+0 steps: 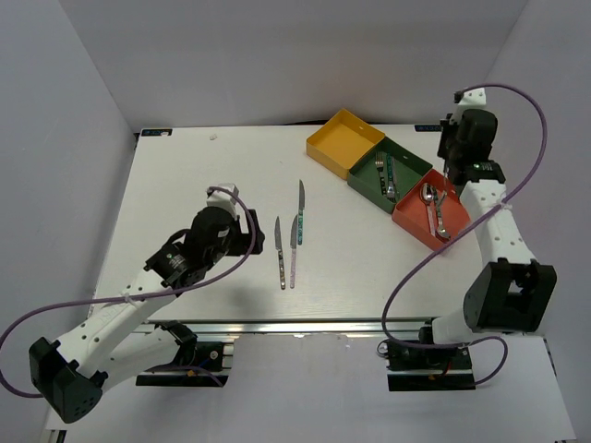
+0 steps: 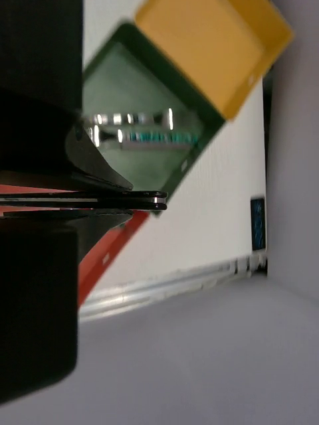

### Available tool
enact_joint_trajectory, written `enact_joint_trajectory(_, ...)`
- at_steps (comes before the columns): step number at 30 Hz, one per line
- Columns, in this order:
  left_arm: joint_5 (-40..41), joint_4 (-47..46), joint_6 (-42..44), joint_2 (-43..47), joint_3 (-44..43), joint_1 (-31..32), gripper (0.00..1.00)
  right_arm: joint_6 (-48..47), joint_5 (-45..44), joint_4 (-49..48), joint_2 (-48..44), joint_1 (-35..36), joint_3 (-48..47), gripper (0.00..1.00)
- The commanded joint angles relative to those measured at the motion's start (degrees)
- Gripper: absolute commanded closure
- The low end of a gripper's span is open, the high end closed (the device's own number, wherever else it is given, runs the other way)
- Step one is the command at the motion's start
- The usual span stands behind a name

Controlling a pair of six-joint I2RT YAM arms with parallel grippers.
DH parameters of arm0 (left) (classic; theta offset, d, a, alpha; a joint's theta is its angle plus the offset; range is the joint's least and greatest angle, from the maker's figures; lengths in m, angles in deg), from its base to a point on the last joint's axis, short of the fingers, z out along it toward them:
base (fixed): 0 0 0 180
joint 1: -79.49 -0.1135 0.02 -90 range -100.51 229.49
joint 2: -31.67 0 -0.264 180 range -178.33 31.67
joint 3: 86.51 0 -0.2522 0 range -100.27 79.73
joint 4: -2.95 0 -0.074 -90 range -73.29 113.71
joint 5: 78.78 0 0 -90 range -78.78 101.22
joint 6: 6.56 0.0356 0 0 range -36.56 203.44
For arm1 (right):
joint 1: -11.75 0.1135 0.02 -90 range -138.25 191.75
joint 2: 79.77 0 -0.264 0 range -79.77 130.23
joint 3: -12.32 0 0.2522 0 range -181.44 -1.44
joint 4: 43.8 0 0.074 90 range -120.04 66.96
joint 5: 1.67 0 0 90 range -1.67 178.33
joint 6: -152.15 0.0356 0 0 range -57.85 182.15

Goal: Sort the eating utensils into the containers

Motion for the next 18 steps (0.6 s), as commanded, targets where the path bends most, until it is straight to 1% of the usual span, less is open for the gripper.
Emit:
enact_joint_trajectory(1,1.61,1.93,2.15,1.53,4.44,0.17,0.02,-8.64,-5.05,2.59,5.42,-3.97,-3.61,1.0)
enact_joint_trajectory(7,-0.59,-0.35,2.23,3.72,6.55,0.17,0.02,-8.29,-4.17,-4.53,11.84,-5.3,-1.5,1.0)
enact_joint_trajectory(11,-1.65,-1.06,2.32,4.25,7.35,0.17,0.02,-7.33,-5.48,-6.2,15.97,-5.39,-0.46,1.0)
enact_joint_trajectory(15,-1.47,-1.15,2.32,4.08,7.44,0.09,0.02,-6.97,-5.14,-5.51,17.12,-5.65,-0.54,1.0)
enact_joint_trajectory(16,-1.64,-1.24,2.32,4.08,7.44,0.17,0.02,-6.88,-5.05,-5.42,16.95,-5.65,-0.45,0.96)
enact_joint_trajectory(17,-1.99,-1.24,2.32,3.9,7.44,0.09,0.02,-6.45,-5.14,-5.07,16.6,-5.65,-0.54,0.88)
enact_joint_trajectory(18,-2.0,-1.24,2.32,3.73,7.44,0.17,0.02,-5.75,-5.22,-5.07,16.33,-5.56,-0.28,0.7)
